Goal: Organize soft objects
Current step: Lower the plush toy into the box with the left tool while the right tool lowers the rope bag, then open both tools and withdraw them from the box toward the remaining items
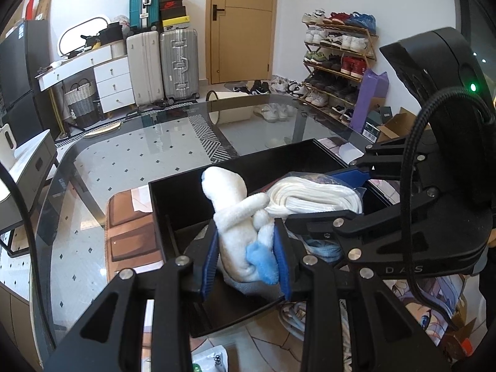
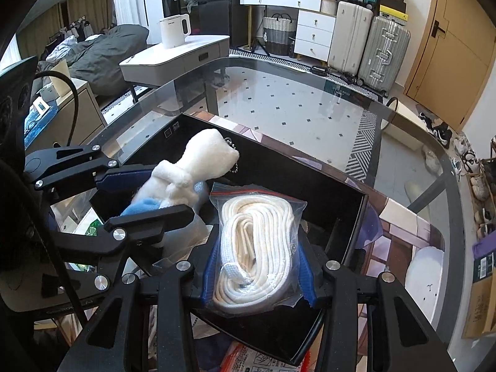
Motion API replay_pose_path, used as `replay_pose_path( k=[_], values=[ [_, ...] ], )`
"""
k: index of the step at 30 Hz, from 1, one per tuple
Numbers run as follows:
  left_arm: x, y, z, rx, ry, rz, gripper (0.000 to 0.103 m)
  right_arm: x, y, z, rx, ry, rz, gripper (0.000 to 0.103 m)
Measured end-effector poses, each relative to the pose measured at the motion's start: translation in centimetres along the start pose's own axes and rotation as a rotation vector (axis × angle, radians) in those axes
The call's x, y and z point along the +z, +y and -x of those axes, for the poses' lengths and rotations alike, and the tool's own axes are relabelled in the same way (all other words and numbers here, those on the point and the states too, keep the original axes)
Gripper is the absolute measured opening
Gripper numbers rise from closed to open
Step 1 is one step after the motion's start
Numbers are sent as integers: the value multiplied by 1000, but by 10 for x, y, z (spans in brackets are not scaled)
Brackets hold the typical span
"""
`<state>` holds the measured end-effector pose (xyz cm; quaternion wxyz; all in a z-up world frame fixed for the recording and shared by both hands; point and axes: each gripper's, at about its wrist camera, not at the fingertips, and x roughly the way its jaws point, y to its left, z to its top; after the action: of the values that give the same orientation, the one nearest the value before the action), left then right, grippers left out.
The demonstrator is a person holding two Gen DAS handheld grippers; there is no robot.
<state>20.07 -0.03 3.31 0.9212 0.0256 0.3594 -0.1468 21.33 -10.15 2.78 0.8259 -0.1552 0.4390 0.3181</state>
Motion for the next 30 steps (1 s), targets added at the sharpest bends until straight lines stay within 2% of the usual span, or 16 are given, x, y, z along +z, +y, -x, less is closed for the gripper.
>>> replay_pose_path(
  k=[5, 7, 8, 9, 10, 11, 13, 15, 16, 18, 20, 22, 26, 30],
  values=[
    [2, 2, 0, -12, 10, -8, 35, 1, -1, 1, 6, -2, -4, 46],
    [2, 1, 1, -17, 7, -11, 38, -1, -1, 4, -26, -23, 9, 58],
    [2, 1, 3, -14, 3, -13, 42, -2, -2, 9, -29, -44, 24, 60],
    [1, 0, 5, -10, -3, -14, 53, -3, -4, 14, -32, -57, 22, 68],
    [-1, 0, 8, -1, -7, -11, 59, -4, -7, 20, -28, -78, 15, 73],
    [-1, -1, 12, 3, -21, -9, 59, -5, -9, 28, -25, -101, 6, 76],
    [-3, -2, 20, 14, -37, -3, 59, -11, -14, 46, -54, -155, -18, 89],
    [-4, -2, 28, 43, -52, 6, 63, -19, -20, 59, -59, -185, -56, 90],
    [-5, -2, 33, 53, -60, 13, 67, -23, -23, 65, -59, -200, -76, 93],
    [-7, -1, 43, 60, -86, 36, 95, -33, -28, 76, -60, -230, -104, 100],
    [-10, 4, 55, 61, -126, 68, 103, -44, -30, 89, -57, -264, -131, 102],
    [-15, 9, 64, 68, -137, 94, 103, -51, -30, 95, -40, -277, -152, 102],
    [-30, 15, 80, 136, -163, 134, 103, -70, -26, 104, -39, -304, -167, 102],
    [-46, 24, 87, 157, -153, 181, 103, -86, -17, 107, -30, -317, -181, 102]
  ],
)
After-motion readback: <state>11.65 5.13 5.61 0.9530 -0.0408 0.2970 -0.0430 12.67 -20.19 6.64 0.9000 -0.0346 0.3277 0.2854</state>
